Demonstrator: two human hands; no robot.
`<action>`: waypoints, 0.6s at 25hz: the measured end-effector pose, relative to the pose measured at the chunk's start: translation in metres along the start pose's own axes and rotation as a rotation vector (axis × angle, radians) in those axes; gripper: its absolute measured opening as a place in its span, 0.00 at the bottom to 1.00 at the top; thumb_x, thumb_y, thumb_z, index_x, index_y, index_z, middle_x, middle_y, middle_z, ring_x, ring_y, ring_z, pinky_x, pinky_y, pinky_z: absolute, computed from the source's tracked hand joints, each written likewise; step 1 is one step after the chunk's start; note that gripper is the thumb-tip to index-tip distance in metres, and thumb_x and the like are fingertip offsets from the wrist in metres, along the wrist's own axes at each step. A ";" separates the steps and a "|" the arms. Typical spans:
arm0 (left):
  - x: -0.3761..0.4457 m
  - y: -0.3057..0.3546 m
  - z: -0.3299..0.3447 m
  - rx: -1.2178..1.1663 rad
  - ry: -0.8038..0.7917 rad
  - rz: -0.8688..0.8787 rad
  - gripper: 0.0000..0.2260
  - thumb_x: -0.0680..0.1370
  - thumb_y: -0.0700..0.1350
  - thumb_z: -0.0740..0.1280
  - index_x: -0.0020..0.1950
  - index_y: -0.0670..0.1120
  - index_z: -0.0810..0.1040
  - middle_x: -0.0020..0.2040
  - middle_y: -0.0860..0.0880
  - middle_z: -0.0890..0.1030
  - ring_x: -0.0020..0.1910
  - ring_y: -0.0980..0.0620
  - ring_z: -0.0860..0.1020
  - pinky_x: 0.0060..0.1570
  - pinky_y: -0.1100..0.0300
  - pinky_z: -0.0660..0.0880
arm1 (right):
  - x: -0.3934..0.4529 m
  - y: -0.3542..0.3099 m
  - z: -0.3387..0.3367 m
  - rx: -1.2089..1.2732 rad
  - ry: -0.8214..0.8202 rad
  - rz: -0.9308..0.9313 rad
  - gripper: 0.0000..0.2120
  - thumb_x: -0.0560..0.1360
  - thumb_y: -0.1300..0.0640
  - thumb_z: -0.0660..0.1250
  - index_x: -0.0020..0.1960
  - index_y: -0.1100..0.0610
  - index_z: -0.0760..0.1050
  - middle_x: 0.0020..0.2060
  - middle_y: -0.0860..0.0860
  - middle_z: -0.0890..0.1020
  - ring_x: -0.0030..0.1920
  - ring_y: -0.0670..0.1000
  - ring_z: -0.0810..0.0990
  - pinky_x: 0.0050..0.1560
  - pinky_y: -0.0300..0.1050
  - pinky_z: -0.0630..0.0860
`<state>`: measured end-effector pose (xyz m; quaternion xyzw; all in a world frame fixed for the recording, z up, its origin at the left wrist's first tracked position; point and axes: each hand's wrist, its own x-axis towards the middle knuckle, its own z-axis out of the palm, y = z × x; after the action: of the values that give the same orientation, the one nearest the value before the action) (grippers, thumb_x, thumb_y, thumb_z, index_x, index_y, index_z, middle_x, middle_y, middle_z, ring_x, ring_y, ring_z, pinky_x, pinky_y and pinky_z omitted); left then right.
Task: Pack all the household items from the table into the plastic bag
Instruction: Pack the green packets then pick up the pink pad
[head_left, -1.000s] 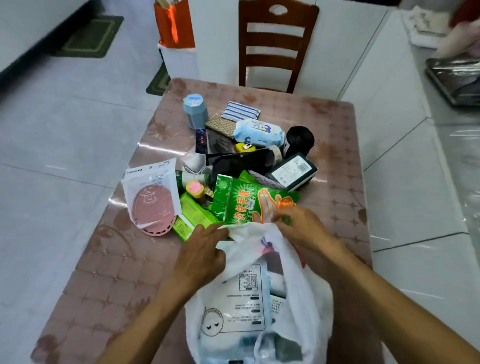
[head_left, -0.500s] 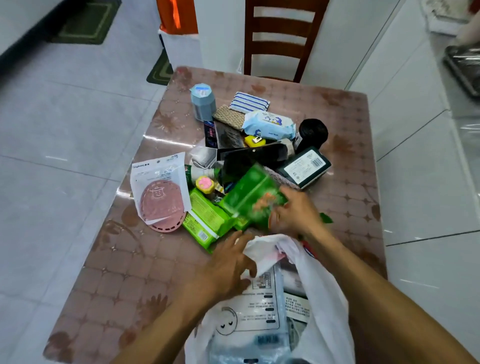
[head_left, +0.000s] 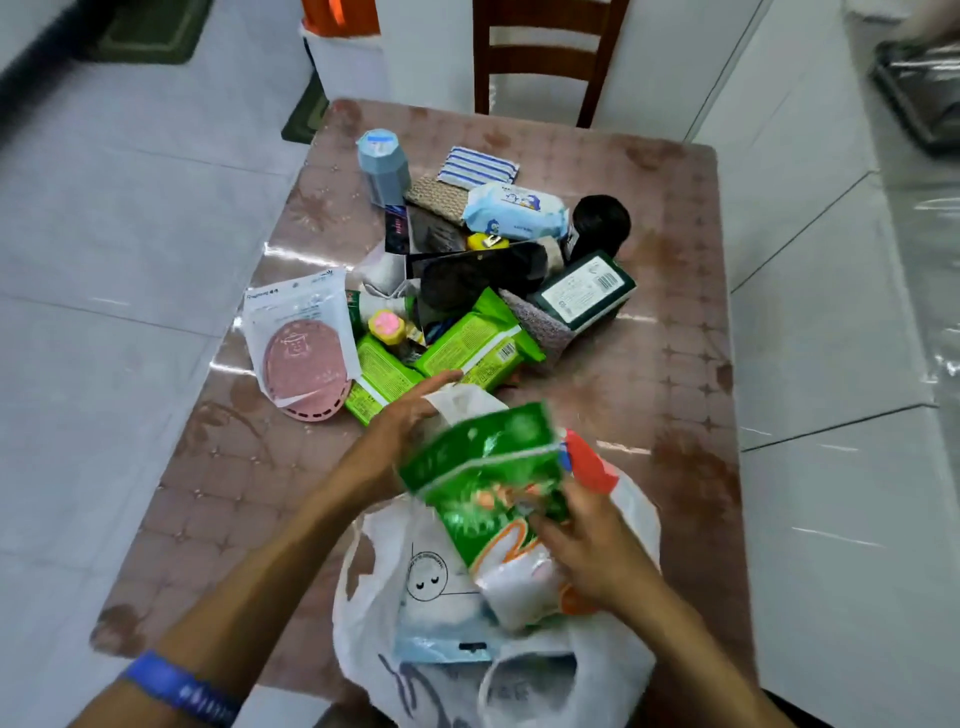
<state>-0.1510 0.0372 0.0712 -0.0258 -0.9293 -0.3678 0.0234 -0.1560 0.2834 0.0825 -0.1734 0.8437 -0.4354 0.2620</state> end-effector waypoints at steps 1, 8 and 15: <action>0.000 0.002 -0.001 0.039 -0.035 0.056 0.20 0.69 0.34 0.67 0.39 0.63 0.74 0.70 0.57 0.72 0.50 0.60 0.80 0.39 0.63 0.73 | 0.003 0.010 0.010 -0.316 -0.096 -0.042 0.14 0.77 0.60 0.63 0.62 0.53 0.73 0.50 0.51 0.84 0.49 0.51 0.82 0.46 0.44 0.76; -0.002 0.024 0.004 0.087 -0.136 0.048 0.20 0.65 0.33 0.64 0.53 0.47 0.83 0.75 0.53 0.67 0.43 0.48 0.81 0.33 0.69 0.68 | 0.005 0.017 -0.026 -1.164 -0.113 0.216 0.33 0.73 0.33 0.60 0.69 0.54 0.70 0.61 0.58 0.80 0.61 0.59 0.76 0.61 0.51 0.69; 0.010 0.036 0.008 0.204 -0.068 -0.051 0.28 0.64 0.33 0.65 0.63 0.50 0.78 0.75 0.51 0.67 0.44 0.38 0.82 0.33 0.51 0.78 | -0.031 -0.008 -0.121 -1.300 -0.278 0.108 0.22 0.70 0.36 0.67 0.35 0.55 0.83 0.31 0.54 0.83 0.38 0.56 0.79 0.46 0.51 0.70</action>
<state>-0.1592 0.0692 0.0905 -0.0122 -0.9625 -0.2706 -0.0148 -0.2029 0.3735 0.1564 -0.3079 0.9003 0.2021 0.2320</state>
